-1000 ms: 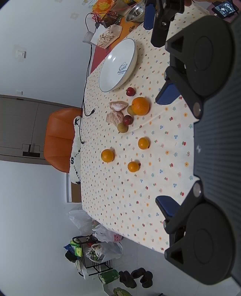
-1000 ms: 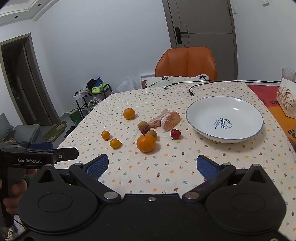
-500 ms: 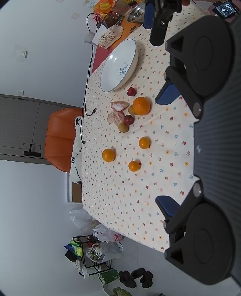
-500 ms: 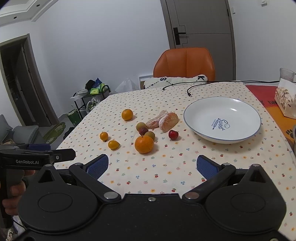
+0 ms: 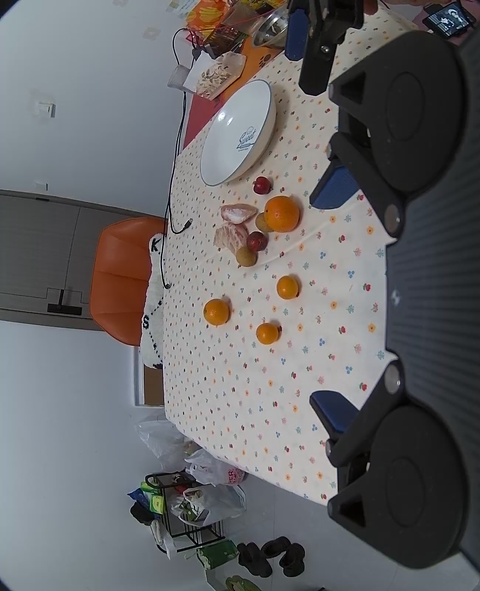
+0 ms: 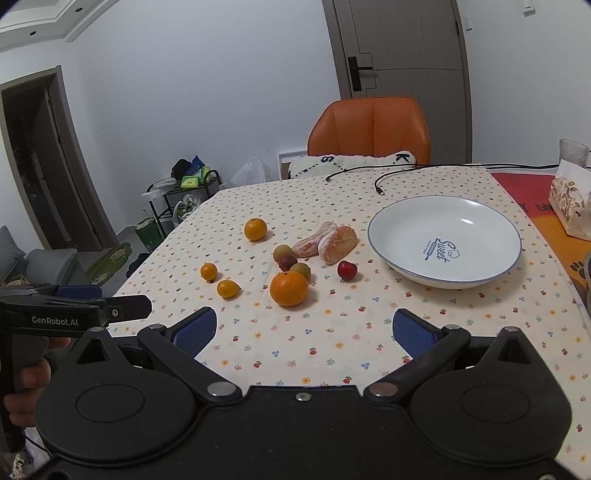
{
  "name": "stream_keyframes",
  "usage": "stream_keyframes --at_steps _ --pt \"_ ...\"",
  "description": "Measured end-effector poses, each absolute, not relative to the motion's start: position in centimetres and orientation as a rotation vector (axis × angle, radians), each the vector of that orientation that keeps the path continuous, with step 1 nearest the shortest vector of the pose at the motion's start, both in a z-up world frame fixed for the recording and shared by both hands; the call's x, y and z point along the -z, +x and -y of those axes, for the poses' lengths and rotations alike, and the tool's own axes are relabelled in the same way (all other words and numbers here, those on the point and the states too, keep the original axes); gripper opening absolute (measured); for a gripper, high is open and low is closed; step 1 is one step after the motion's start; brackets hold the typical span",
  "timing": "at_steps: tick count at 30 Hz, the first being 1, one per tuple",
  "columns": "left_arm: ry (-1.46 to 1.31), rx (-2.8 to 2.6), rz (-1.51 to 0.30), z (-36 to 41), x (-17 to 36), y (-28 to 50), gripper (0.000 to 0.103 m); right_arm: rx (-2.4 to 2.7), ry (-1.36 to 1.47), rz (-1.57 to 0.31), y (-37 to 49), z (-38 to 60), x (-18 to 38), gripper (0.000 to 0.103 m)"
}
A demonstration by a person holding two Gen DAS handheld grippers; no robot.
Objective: Organize fruits
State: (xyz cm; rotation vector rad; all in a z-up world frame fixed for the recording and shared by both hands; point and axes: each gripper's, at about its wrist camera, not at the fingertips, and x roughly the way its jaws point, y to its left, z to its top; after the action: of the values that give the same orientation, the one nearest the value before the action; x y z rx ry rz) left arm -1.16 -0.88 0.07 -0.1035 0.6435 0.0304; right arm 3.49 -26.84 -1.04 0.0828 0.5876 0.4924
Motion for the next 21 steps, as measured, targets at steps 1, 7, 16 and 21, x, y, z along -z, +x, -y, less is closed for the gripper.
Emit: stream_keyframes --at_steps 1,7,16,21 --pt "-0.104 -0.031 -0.644 0.9 -0.1 -1.1 0.103 -0.493 0.083 -0.588 3.5 26.8 1.1 0.103" --pt "-0.104 -0.024 -0.642 1.1 0.0 -1.2 0.103 -0.498 0.081 -0.589 3.4 26.7 1.2 0.103" --pt "-0.110 -0.019 -0.596 1.2 0.2 -0.6 0.103 -0.505 0.089 -0.568 3.9 26.8 1.4 0.103" --pt "-0.122 -0.010 -0.586 1.2 0.8 0.2 0.103 -0.517 0.106 -0.577 4.6 26.7 2.0 0.103"
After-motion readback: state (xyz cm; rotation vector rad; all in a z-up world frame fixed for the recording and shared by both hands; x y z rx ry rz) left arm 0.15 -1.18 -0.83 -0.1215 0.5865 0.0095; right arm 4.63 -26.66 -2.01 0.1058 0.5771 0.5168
